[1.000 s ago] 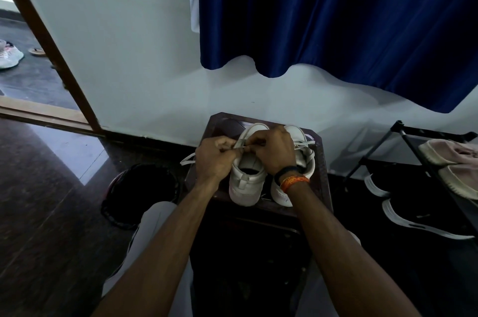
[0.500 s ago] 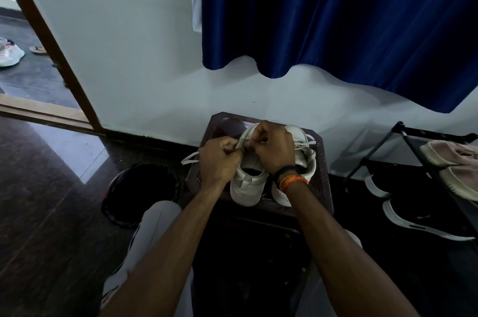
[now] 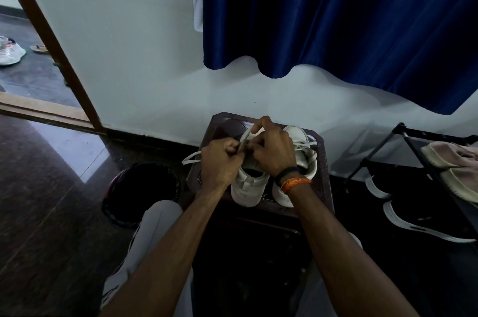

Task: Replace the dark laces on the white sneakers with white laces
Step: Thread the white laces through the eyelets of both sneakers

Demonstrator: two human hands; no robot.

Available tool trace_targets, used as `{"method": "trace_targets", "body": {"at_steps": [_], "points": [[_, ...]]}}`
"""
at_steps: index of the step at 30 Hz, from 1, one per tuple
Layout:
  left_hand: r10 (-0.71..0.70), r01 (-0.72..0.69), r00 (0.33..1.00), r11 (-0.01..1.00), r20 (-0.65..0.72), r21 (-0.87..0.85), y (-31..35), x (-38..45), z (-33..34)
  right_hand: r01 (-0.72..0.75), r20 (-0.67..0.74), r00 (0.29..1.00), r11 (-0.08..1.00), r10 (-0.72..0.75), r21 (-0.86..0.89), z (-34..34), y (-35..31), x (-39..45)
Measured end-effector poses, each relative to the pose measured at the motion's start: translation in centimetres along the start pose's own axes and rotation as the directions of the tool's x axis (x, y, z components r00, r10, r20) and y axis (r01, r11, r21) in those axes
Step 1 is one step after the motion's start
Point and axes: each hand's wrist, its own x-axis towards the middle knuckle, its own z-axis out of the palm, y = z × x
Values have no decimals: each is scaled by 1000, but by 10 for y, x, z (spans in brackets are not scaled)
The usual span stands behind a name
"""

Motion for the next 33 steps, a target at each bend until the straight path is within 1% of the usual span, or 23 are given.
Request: {"method": "trace_targets", "body": {"at_steps": [3, 7, 9, 13, 16, 19, 23, 24, 26, 28, 29, 31, 33], "points": [[-13, 15, 998, 1000, 54, -21, 0, -2, -2, 19, -57, 998, 998, -22, -61, 6, -1, 0], [-162, 183, 976, 973, 147, -144, -3, 2, -4, 53, -108, 992, 992, -66, -114, 7, -1, -1], [-213, 242, 966, 946, 145, -218, -6, 4, 0, 48, -115, 992, 995, -58, -90, 7, 2, -2], [-227, 240, 971, 921, 77, -308, 0, 5, 12, 24, -96, 995, 998, -29, -57, 6, 6, -5], [-301, 297, 952, 867, 54, -401, 1, 9, 17, 8, -71, 997, 1000, -9, -27, 4, 8, -4], [-284, 280, 958, 904, 36, -324, -2, 14, 20, 0, -58, 998, 1000, 0, -6, 3, 10, -4], [-266, 262, 964, 953, -7, -155, -4, 23, 23, 20, -24, 999, 998, -21, -55, 0, 11, -4], [-277, 270, 960, 951, -29, -148, -6, 26, 23, 16, -15, 1000, 997, -17, -75, -1, 13, -4], [-317, 295, 946, 930, -68, -220, -8, 31, 20, 9, -25, 1000, 995, -12, -103, -3, 18, -4], [-373, 314, 925, 862, -78, -398, -5, 33, 14, -11, -51, 999, 994, 5, -109, -7, 22, -3], [-403, 316, 913, 799, -65, -512, -2, 34, 9, -25, -60, 998, 992, 18, -124, -9, 24, -2], [-455, 299, 890, 638, -34, -709, 4, 37, -4, -56, -86, 995, 982, 41, -179, -12, 27, -1], [-498, 252, 867, 471, -19, -846, 5, 45, -19, -84, -127, 990, 969, 56, -234, -13, 27, -2]]}}
